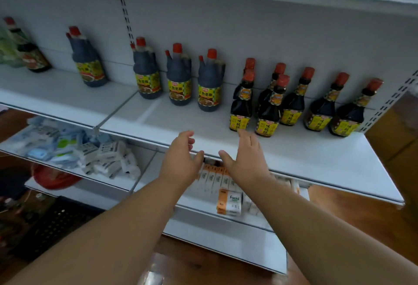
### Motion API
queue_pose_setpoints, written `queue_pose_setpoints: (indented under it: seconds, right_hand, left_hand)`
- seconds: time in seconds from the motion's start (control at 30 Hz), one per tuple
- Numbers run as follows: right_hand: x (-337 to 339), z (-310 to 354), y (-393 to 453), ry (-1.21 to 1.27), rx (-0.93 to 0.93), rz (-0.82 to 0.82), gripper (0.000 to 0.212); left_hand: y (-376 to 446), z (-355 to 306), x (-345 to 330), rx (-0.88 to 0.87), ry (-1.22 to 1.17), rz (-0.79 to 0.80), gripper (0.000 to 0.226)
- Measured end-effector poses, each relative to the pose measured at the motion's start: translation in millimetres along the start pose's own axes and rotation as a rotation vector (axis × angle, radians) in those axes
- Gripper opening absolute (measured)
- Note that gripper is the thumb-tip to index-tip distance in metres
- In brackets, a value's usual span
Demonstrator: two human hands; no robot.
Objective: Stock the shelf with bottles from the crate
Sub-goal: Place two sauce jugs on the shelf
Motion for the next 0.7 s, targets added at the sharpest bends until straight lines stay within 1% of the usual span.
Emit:
queue_pose_setpoints:
  seconds: [0.13,0.23,0.33,0.43,0.57,0.7]
  right_hand:
    - [-63.5,70.3,-24.9,0.042,0.082,0.042,0.072]
    - [-129.4,132.1,-45.7,0.071,0.166,0.128,0.071]
    - [-190.8,193.3,-61.3,0.083,0.25,0.258,0.068]
    - [-247.6,246.2,-67.0,0.111,0.365,0.334,0.06]
    - [-340.2,320.1,-77.5,0.13,0.515,0.511,0.06]
    - [-414.2,393.7,-108.9,0.162,0.636,0.66,0.057]
  left_hand:
    - [-33.0,69.3,75.0,-0.013,0.058,-0.008,0.055]
    - [-63.2,137.7,137.9,0.03,0.174,-0.04,0.054]
    - [-88.8,203.0,193.1,0.164,0.226,-0.083,0.053]
    - [-109.7,259.7,234.4,0.309,0.23,-0.129,0.054]
    - [-141.8,335.2,287.1,0.514,0.276,-0.248,0.05]
    - [-194.5,393.7,337.2,0.699,0.343,-0.28,0.047]
Point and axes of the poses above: each hand's wrist, its own y-axis towards the middle knuckle, its own x-axis out of the back of the hand, z = x × y, the point moved 5 cm from there along y, towards the middle knuckle, and after that the axes turned 12 degrees about y, right-handed, at the moved point
